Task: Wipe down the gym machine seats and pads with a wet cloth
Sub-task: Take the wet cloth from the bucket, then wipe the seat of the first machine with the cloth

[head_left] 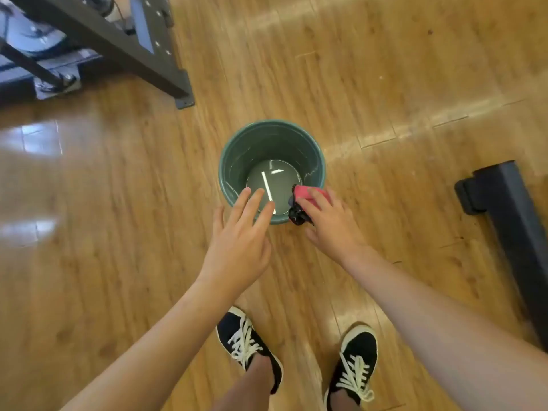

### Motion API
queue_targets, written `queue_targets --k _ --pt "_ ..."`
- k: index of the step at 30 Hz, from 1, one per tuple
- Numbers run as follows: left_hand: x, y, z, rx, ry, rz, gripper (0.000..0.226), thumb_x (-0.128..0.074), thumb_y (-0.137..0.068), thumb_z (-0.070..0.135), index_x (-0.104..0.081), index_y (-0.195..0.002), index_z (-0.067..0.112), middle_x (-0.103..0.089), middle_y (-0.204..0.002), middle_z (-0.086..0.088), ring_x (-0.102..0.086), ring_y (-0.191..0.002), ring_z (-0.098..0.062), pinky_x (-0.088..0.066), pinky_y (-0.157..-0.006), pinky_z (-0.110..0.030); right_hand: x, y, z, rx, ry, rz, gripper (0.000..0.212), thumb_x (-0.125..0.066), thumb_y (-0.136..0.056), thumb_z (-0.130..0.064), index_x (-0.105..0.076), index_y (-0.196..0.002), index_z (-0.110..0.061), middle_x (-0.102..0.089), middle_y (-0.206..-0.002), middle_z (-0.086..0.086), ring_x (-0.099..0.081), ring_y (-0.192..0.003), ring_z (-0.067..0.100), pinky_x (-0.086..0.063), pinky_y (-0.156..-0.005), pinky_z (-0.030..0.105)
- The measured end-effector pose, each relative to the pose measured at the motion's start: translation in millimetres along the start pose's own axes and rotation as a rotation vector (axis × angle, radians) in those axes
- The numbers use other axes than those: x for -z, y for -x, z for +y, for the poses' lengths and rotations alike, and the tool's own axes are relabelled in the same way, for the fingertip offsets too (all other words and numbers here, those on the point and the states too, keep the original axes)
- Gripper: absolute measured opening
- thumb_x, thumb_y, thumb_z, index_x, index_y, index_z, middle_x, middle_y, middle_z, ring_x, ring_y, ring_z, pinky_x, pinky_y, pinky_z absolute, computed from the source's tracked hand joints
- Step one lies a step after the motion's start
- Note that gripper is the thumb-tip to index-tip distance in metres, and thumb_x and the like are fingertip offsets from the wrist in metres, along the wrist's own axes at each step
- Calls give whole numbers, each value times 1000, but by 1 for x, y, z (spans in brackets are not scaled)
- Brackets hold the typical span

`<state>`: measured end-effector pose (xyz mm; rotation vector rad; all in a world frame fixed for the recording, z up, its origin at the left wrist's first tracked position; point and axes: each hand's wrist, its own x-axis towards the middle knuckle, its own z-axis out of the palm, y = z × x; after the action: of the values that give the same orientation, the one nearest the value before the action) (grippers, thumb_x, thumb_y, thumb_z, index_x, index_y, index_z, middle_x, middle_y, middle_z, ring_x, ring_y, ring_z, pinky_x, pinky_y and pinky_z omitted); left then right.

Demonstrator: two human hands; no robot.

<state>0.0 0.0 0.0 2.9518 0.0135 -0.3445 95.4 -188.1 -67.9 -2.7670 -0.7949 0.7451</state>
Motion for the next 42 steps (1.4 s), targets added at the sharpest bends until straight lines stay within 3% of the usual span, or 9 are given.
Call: queue_targets --k 4,7,9,17,23,28,32,37,42 --pt "-21 1 -1 17 17 -29 62 -60 -90 25 -43 -150 15 -29 -164 -13 -17 -156 -29 -29 -114 -65 -24 -17 8 109 182 -14 71 -73 -90 -17 -44 -154 -24 -38 -160 6 -29 -149 39 -39 -113 56" --pt "-25 4 -4 7 34 -17 62 -60 -90 23 -44 -150 15 -29 -164 -13 -16 -156 -29 -28 -115 -66 -33 -31 20 163 183 43 64 -78 -80 -2 -59 -139 -20 -54 -145 5 -49 -128 38 -56 -81 50" --pt "-21 7 -6 9 34 7 61 -60 -90 21 -47 -148 14 -31 -163 -13 -18 -156 -29 -28 -114 -65 -33 -40 26 195 130 97 55 -76 -80 6 -66 -130 -14 -62 -137 5 -54 -113 38 -58 -72 50" --pt "36 35 -8 52 41 91 64 -49 -90 22 -40 -153 15 -17 -168 -15 -3 -158 -31 -13 -116 -70 23 -6 -13 368 -13 222 49 -68 -88 2 -65 -135 -10 -68 -132 2 -60 -109 31 -57 -90 45" --pt "135 86 -18 160 26 199 74 -63 -86 17 -37 -156 15 -16 -168 -17 -5 -157 -34 -15 -112 -76 113 43 -82 539 -71 397 58 -73 -78 13 -66 -134 -4 -67 -133 6 -58 -118 29 -48 -108 36" --pt "247 154 -43 300 10 260 73 -64 -88 20 -37 -155 14 -14 -168 -17 -4 -157 -35 -17 -113 -78 207 84 -180 553 -240 426 53 -70 -82 12 -66 -132 -5 -68 -131 7 -61 -115 30 -44 -108 35" --pt "328 219 -70 414 -40 304 72 -60 -91 26 -33 -158 16 -12 -169 -16 0 -157 -33 -11 -116 -75 281 117 -274 602 -379 444 40 -57 -92 -7 -68 -130 -5 -70 -127 5 -60 -114 23 -39 -106 25" --pt "412 293 -124 535 -92 347 70 -54 -95 29 -28 -159 17 -8 -169 -16 2 -157 -33 -9 -115 -76 352 143 -389 666 -477 346 40 -71 -93 -3 -66 -132 -9 -70 -126 4 -63 -117 22 -43 -105 26" --pt "481 355 -175 598 -135 406 67 -51 -94 31 -31 -157 17 -13 -169 -17 -2 -157 -35 -14 -113 -78 398 159 -488 775 -507 335 38 -55 -96 -23 -66 -131 -11 -70 -120 2 -62 -113 17 -41 -101 18"
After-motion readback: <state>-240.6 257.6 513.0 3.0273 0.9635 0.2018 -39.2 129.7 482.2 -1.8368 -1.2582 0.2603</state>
